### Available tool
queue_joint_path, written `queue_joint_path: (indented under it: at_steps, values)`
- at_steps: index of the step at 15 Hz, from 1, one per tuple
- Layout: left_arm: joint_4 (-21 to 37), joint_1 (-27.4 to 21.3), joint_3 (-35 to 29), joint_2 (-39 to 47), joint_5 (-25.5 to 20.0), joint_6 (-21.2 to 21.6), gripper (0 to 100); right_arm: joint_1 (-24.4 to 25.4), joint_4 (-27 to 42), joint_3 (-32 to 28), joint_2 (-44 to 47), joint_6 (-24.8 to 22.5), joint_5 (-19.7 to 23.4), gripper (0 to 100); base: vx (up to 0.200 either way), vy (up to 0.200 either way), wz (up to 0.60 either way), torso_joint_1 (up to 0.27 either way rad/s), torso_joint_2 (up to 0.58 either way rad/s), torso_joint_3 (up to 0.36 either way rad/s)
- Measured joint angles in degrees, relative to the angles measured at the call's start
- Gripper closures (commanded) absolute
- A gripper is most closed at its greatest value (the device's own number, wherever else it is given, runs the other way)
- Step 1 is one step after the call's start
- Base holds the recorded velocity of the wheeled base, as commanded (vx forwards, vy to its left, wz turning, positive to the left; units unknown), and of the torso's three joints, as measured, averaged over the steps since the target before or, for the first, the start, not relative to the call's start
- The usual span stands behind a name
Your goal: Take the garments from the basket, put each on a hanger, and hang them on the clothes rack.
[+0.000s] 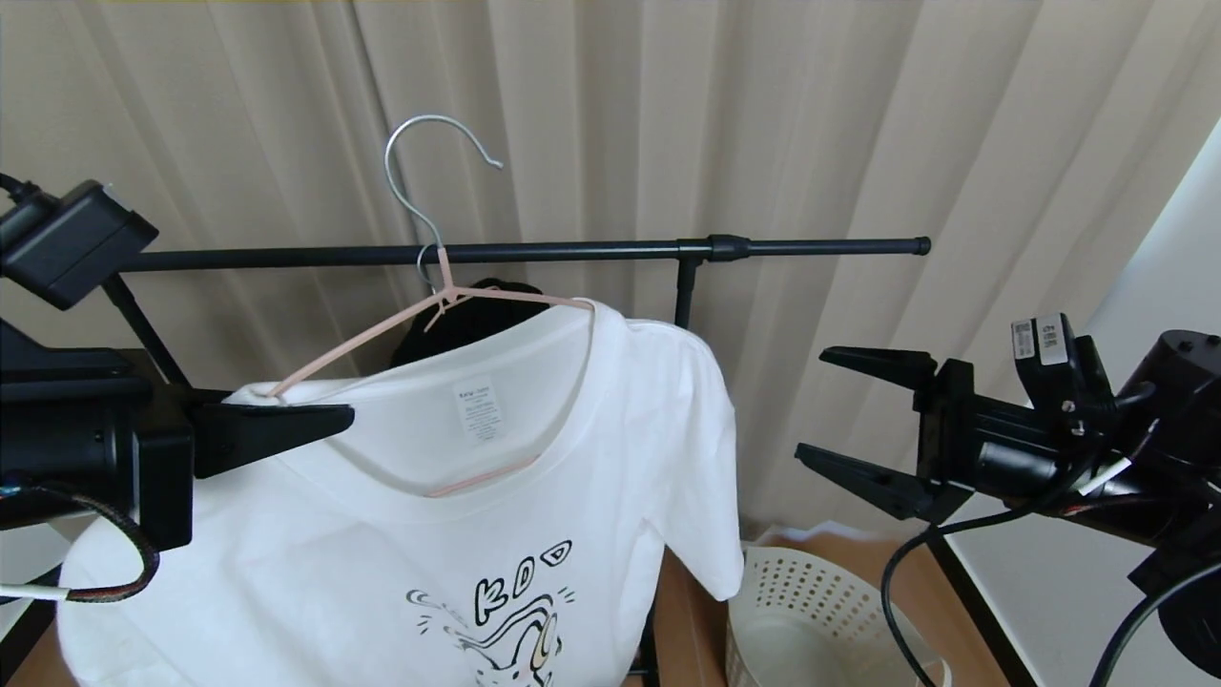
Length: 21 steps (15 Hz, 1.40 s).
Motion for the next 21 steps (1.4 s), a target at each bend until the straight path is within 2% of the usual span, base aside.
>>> queue_joint_path:
  at_steps: [1, 3, 5, 8, 11, 14, 18, 21]
  values:
    - [0.0, 0.2, 0.4, -0.3, 0.0, 0.0, 100, 0.6, 1.1, -0.4, -0.8, 0.0, -1.1, 0, 0.0, 0.0, 0.0, 0.0, 0.0, 0.0]
    - [-0.1, 0.6, 2.5, -0.9, 0.0, -0.6, 100, 3.2, 5.8, -1.7, -2.4, 0.1, -9.8, 0, 0.0, 0.0, 0.0, 0.0, 0.0, 0.0]
    - [0.0, 0.9, 3.6, -1.0, 0.1, -2.0, 100, 6.2, 11.5, -4.4, -3.6, 0.4, -16.5, 0, 0.0, 0.0, 0.0, 0.0, 0.0, 0.0]
    - [0.0, 0.9, 3.9, -1.0, 0.0, -3.3, 100, 8.1, 19.1, -8.8, -4.9, 3.2, -20.9, 0, 0.0, 0.0, 0.0, 0.0, 0.0, 0.0]
    - [-0.1, 0.9, 4.0, -0.4, 0.1, -4.3, 100, 8.7, 27.3, -13.5, -5.8, 8.0, -22.9, 0, 0.0, 0.0, 0.0, 0.0, 0.0, 0.0]
    - [-0.2, 0.8, 3.5, 2.0, 0.5, -6.3, 100, 8.9, 34.8, -17.8, -6.1, 9.4, -23.2, 0, 0.0, 0.0, 0.0, 0.0, 0.0, 0.0]
    - [-4.6, 0.5, 3.2, 5.6, 4.2, -9.5, 100, 8.9, 35.7, -19.2, -6.2, 9.4, -23.3, 0, 0.0, 0.0, 0.0, 0.0, 0.0, 0.0]
    - [-5.6, -0.8, 1.2, 8.7, 7.8, -11.7, 100, 8.9, 35.7, -19.3, -6.2, 9.4, -23.3, 0, 0.0, 0.0, 0.0, 0.0, 0.0, 0.0]
